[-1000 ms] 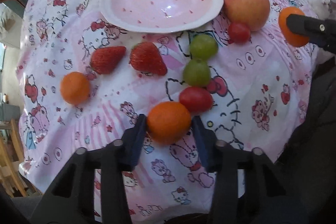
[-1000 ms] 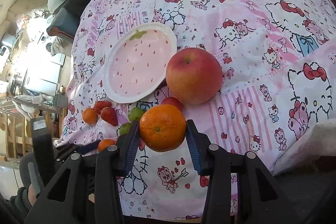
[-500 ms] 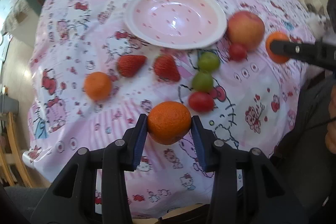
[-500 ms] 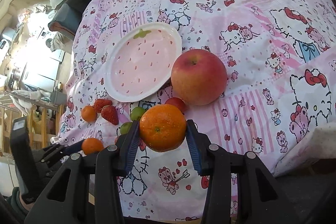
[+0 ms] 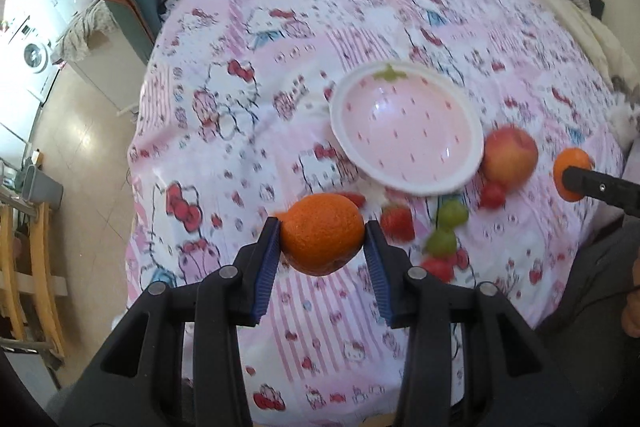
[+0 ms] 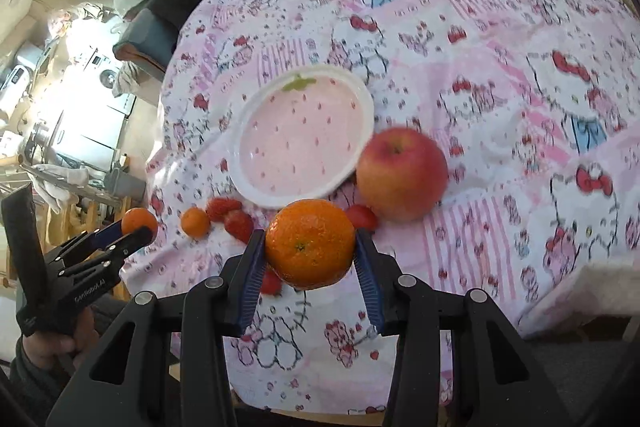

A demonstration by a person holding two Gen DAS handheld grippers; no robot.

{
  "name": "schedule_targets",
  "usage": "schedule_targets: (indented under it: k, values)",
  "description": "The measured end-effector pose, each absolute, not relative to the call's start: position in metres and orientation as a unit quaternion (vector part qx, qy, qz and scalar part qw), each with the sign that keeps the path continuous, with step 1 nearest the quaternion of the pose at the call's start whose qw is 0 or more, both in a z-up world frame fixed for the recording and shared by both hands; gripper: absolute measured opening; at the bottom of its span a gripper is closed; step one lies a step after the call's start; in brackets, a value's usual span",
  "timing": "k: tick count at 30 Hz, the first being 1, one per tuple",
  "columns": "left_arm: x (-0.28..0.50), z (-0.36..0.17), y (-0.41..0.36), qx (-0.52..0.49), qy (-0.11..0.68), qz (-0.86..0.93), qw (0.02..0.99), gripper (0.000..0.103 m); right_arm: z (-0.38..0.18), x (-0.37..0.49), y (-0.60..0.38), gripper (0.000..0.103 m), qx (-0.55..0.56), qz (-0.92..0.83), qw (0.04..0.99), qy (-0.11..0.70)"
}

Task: Organize fruits
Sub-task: 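Lower both held mandarins onto the white plate and open both grippers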

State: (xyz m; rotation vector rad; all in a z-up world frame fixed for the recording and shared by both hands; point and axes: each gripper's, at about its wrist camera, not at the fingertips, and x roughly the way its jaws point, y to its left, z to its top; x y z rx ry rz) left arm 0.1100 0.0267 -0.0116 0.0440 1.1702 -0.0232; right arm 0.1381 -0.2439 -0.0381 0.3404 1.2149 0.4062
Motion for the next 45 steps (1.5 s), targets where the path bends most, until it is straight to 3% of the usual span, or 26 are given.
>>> schedule_targets:
  k: [15,21,34,45]
  values:
    - [0.205,-0.007,0.011,0.020,0.494,-0.005,0.869,0.038,-0.008,0.248,-0.197,0.045,0.079,0.206,0.816,0.535]
    - [0.234,-0.041,0.004,0.024,0.510,-0.018,0.860,0.038,-0.050,0.288,-0.183,0.045,0.029,0.191,0.820,0.539]
    - [0.253,-0.105,-0.015,0.023,0.564,-0.071,0.822,0.038,-0.129,0.323,-0.177,0.045,0.080,0.188,0.754,0.625]
    - [0.254,-0.123,-0.018,0.020,0.576,-0.074,0.814,0.039,-0.146,0.320,-0.181,0.047,0.098,0.185,0.731,0.650]
